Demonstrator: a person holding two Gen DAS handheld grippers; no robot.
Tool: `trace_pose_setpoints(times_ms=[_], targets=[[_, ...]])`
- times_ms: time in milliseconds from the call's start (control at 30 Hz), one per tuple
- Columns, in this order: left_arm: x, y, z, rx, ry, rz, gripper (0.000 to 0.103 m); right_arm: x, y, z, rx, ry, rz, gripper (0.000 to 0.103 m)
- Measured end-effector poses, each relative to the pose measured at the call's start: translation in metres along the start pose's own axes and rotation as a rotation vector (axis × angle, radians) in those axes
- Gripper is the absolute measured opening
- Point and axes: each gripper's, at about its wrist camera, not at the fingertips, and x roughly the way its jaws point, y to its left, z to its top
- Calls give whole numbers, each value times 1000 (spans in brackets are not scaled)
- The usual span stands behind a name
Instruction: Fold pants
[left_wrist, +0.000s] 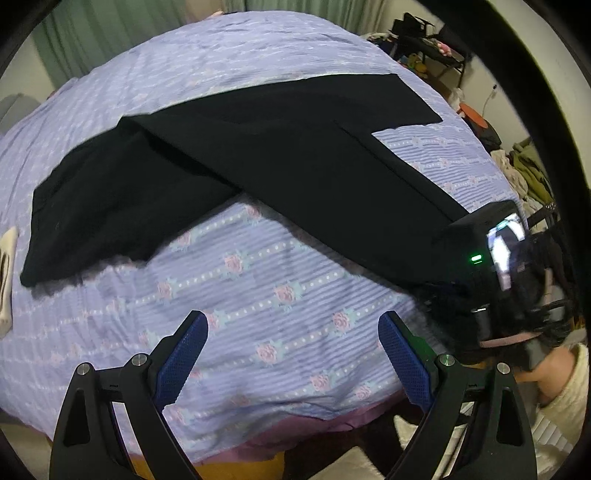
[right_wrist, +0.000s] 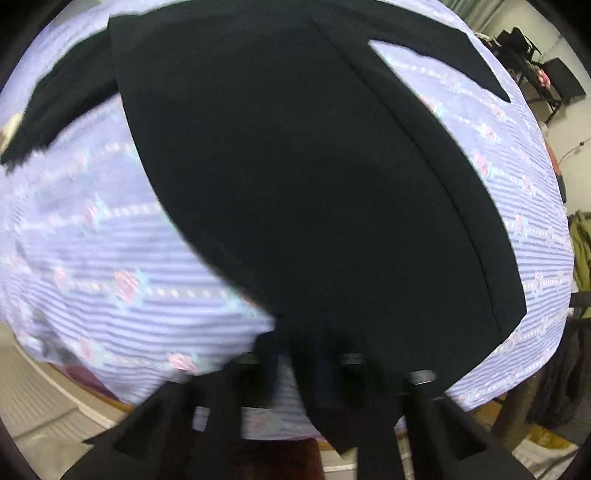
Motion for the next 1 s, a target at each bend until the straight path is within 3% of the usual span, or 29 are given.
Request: trace_pose_setpoints(times_ms=[200,300,433,567,667,767,800,833,1000], targets=[[-7,-1,30,179,-78,15,95,-75,-20,2,69,-153,-37,5],[-6,-12,57,330,-99,10,95,-115,-31,6,75,-238,-66,5],[3,-38,99,510,-132,22,95,-138,-47,18,90,-298,-67,5],[21,-68,129,638,-118,22,95,-145,-55,39,77,-334,-47,4],[46,-92,146,720,-64,38,93,-151,-66,49,46,-350,-29,4],[61,-107,159,735,-21,31,53,-151,-84,61,26,-362,-11,4],[64,-110,165,721,-12,35,31,-152,-91,66,23,-367,-3,4],[65,-112,172,700,-6,33,17,-151,-98,70,22,-372,1,4],[56,-118,217,591,-47,29,13,-161,-143,108,32,-427,47,3]])
